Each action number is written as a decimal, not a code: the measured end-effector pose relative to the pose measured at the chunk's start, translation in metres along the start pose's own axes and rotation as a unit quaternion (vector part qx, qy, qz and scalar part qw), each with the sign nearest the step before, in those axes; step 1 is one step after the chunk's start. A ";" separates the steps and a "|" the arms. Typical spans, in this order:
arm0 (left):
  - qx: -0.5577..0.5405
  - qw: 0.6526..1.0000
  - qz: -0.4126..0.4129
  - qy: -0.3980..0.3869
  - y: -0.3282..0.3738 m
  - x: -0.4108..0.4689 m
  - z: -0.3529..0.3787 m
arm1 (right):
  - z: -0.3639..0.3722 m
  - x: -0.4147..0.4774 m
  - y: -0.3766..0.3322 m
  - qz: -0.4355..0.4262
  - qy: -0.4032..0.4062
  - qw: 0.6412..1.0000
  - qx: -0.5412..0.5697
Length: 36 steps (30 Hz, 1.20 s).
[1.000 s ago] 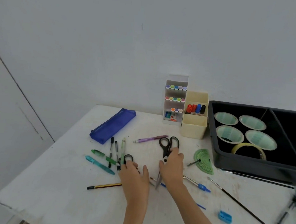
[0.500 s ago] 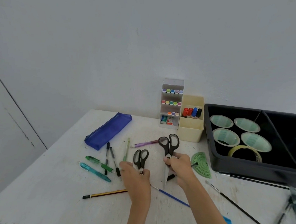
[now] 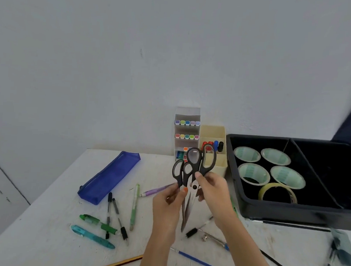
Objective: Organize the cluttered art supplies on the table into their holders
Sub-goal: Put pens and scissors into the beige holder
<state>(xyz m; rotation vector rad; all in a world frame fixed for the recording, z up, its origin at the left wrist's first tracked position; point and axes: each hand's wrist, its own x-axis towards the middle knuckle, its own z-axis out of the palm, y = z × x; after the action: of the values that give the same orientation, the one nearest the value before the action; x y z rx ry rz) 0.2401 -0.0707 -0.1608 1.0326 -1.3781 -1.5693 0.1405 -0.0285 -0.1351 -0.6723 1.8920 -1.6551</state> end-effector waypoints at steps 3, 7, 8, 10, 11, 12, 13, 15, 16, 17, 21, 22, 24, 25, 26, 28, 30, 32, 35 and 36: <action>-0.007 0.999 0.037 -0.023 0.015 0.011 0.013 | -0.012 0.007 -0.021 -0.072 0.087 0.994 -0.005; -0.024 0.996 0.069 -0.054 0.039 0.032 0.030 | -0.033 0.026 -0.053 -0.122 0.184 0.975 0.032; -0.029 0.995 0.074 -0.063 0.046 0.038 0.035 | -0.038 0.031 -0.060 -0.137 0.198 0.970 0.030; -0.029 0.991 0.090 -0.093 0.062 0.048 0.048 | -0.048 0.042 -0.076 -0.165 0.213 0.963 0.017; -0.030 0.988 0.099 -0.111 0.070 0.053 0.055 | -0.051 0.049 -0.082 -0.176 0.214 0.961 0.008; -0.030 0.985 0.108 -0.128 0.079 0.059 0.062 | -0.054 0.054 -0.090 -0.184 0.214 0.959 0.001; -0.030 0.982 0.116 -0.144 0.087 0.065 0.069 | -0.056 0.060 -0.096 -0.190 0.214 0.958 -0.003; -0.032 0.974 0.140 -0.178 0.102 0.077 0.084 | -0.059 0.073 -0.110 -0.207 0.217 0.954 -0.005; -0.025 0.968 0.163 -0.190 0.109 0.083 0.091 | -0.060 0.079 -0.115 -0.216 0.220 0.951 -0.005; -0.010 0.962 0.190 -0.197 0.116 0.088 0.096 | -0.061 0.085 -0.120 -0.225 0.223 0.948 -0.007; 0.069 0.941 0.266 -0.198 0.129 0.113 0.119 | -0.063 0.108 -0.130 -0.258 0.244 0.934 -0.033; 0.093 0.936 0.280 -0.192 0.129 0.118 0.124 | -0.062 0.113 -0.131 -0.261 0.248 0.932 -0.039; 0.128 0.926 0.306 -0.180 0.128 0.128 0.134 | -0.060 0.123 -0.130 -0.261 0.256 0.929 -0.054; 0.139 0.922 0.317 -0.174 0.128 0.133 0.138 | -0.058 0.129 -0.128 -0.260 0.260 0.928 -0.061; 0.149 0.918 0.328 -0.167 0.128 0.137 0.142 | -0.057 0.134 -0.127 -0.258 0.262 0.928 -0.065; 0.182 0.907 0.351 -0.145 0.126 0.146 0.149 | -0.056 0.144 -0.124 -0.259 0.263 0.927 -0.067; 0.225 0.894 0.368 -0.119 0.123 0.155 0.153 | -0.056 0.153 -0.119 -0.260 0.263 0.926 -0.068; 0.247 0.887 0.372 -0.116 0.119 0.163 0.155 | -0.055 0.162 -0.112 -0.256 0.266 0.927 -0.066; 0.268 0.883 0.366 -0.119 0.111 0.170 0.158 | -0.054 0.174 -0.095 -0.226 0.280 0.931 -0.062; 0.273 0.882 0.365 -0.119 0.107 0.173 0.159 | -0.054 0.178 -0.088 -0.213 0.281 0.934 -0.061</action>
<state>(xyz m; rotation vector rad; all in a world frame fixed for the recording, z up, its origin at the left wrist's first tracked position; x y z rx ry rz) 0.0348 -0.1866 -0.0551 0.4944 -2.1355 -0.7647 -0.0242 -0.1204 -0.0546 -0.7557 2.3870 -2.1963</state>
